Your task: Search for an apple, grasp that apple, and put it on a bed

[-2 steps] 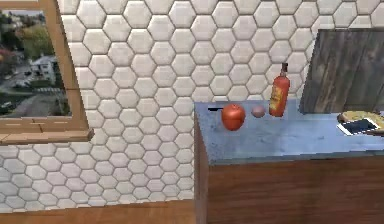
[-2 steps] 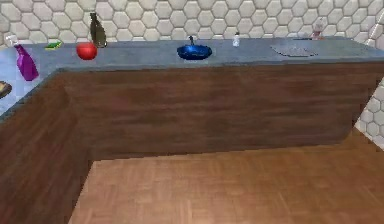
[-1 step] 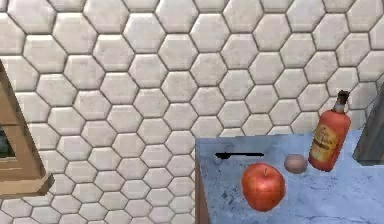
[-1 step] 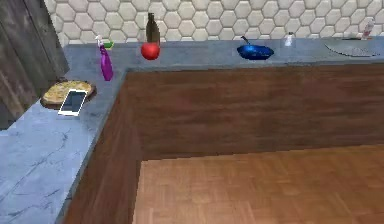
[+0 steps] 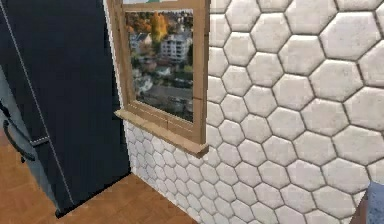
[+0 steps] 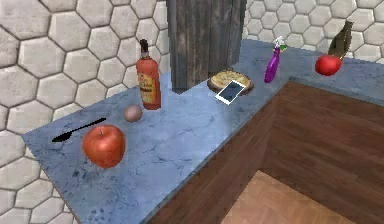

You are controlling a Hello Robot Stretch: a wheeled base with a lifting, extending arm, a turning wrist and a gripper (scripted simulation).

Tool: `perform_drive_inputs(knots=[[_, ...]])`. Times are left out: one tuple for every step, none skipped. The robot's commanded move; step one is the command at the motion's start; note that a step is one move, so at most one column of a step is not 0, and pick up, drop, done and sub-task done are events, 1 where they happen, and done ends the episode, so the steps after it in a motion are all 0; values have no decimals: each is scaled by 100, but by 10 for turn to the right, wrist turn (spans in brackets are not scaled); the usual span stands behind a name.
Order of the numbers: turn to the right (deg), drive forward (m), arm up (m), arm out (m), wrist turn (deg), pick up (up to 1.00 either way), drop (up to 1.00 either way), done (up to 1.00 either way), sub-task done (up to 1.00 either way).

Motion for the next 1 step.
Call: perform_drive_inputs(knots=[[-180, 0, 0, 0, 0, 0, 0, 0, 0]])
